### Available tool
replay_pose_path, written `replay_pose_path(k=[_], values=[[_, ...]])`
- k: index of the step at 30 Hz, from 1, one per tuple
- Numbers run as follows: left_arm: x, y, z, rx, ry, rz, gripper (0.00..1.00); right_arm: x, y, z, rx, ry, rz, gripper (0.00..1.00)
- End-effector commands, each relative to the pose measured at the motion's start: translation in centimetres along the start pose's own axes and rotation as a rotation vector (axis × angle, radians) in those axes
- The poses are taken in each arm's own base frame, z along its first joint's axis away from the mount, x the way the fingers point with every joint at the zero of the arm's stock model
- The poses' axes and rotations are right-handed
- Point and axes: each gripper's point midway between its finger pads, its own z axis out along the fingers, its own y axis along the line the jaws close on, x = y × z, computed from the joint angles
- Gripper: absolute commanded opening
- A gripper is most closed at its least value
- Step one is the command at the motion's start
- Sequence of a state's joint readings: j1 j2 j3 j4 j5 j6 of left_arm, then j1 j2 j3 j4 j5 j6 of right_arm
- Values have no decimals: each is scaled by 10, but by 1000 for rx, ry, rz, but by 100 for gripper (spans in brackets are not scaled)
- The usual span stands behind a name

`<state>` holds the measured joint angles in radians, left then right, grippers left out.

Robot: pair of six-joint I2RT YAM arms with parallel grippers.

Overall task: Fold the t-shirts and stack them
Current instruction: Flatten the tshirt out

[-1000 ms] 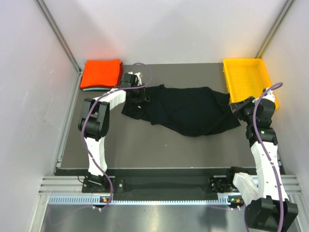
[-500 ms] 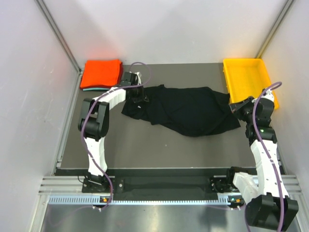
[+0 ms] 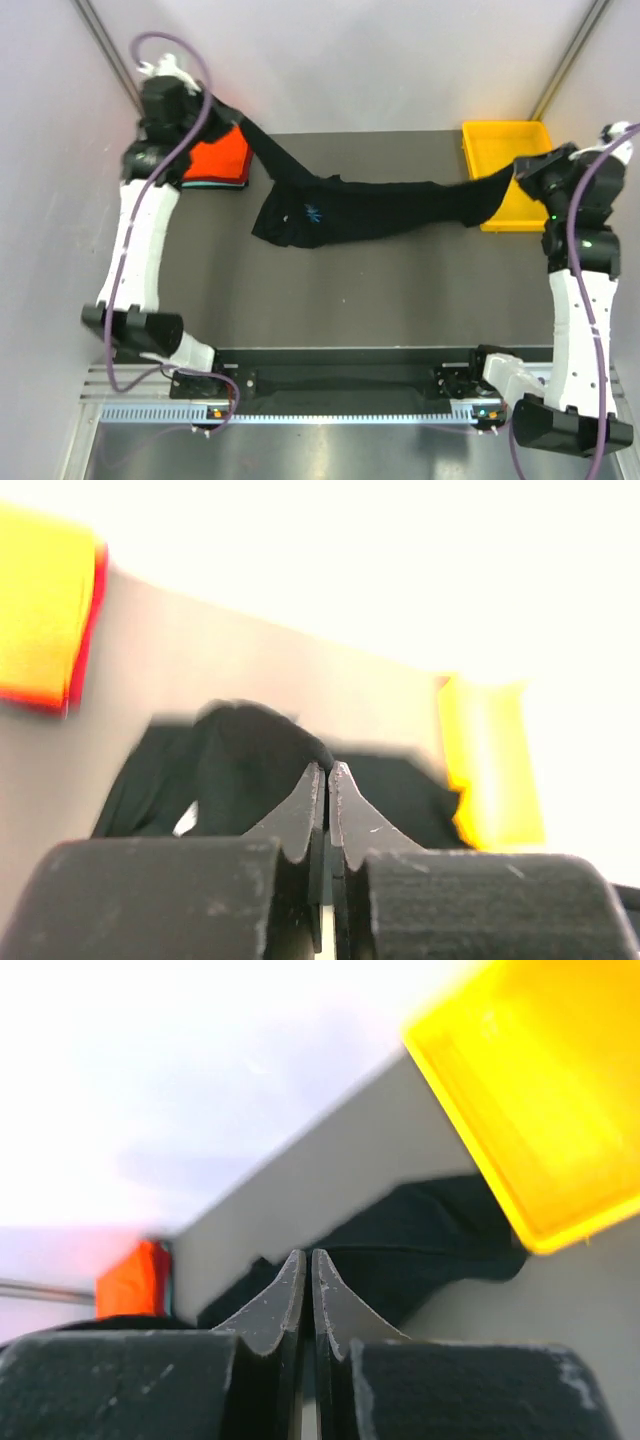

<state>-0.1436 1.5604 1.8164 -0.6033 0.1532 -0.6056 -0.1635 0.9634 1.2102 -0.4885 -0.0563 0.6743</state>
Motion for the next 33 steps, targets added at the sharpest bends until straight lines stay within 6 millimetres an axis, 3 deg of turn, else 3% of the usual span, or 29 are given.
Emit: replay_pose_path(k=[1, 4, 5, 6, 7, 8, 9, 11, 12, 14, 17, 19, 24, 25, 27, 28, 29, 30, 31, 32, 33], values=[[-47, -41, -74, 82, -139, -52, 0, -62, 43, -46, -57, -142, -48, 0], [-55, -62, -120, 151, -187, -70, 0, -76, 49, -81, -53, -190, -54, 0], [-51, -63, -129, 158, -185, -79, 0, -84, 57, -97, -75, -215, -54, 0], [-53, -71, -155, 194, -213, -96, 0, -81, 57, -116, -82, -216, -52, 0], [-53, -76, -167, 220, -230, -103, 0, -82, 61, -129, -98, -225, -50, 0], [-49, -78, -177, 235, -231, -110, 0, -88, 68, -157, -136, -265, -50, 0], [-51, -86, -207, 274, -272, -121, 0, -84, 66, -170, -134, -262, -41, 0], [-52, -92, -238, 302, -313, -139, 0, -87, 71, -211, -180, -317, -38, 0], [-53, -98, -268, 337, -361, -153, 0, -81, 68, -222, -177, -307, -29, 0], [-54, -103, -302, 367, -409, -172, 0, -82, 72, -259, -219, -354, -20, 0], [-53, -108, -357, 413, -484, -198, 0, -77, 79, -293, -277, -357, -10, 0], [-52, -110, -371, 423, -498, -197, 0, -73, 83, -305, -303, -349, -10, 0], [-50, -109, -364, 406, -471, -182, 0, -73, 93, -290, -350, -328, -1, 0], [-54, -109, -361, 402, -480, -173, 0, -68, 91, -273, -344, -297, 2, 0], [-63, -107, -338, 371, -489, -140, 0, -74, 102, -257, -387, -305, -4, 0], [-69, -107, -327, 364, -496, -125, 0, -66, 98, -233, -376, -256, -5, 0], [-76, -102, -299, 317, -476, -115, 0, -64, 97, -214, -366, -230, -4, 0], [-79, -97, -283, 285, -465, -87, 0, -69, 104, -204, -398, -245, -11, 0], [-82, -93, -267, 257, -458, -82, 0, -60, 97, -180, -374, -211, -6, 0], [-85, -84, -234, 208, -426, -65, 0, -59, 95, -161, -360, -194, -5, 0], [-88, -79, -217, 179, -423, -60, 0, -65, 99, -150, -378, -215, -13, 0]])
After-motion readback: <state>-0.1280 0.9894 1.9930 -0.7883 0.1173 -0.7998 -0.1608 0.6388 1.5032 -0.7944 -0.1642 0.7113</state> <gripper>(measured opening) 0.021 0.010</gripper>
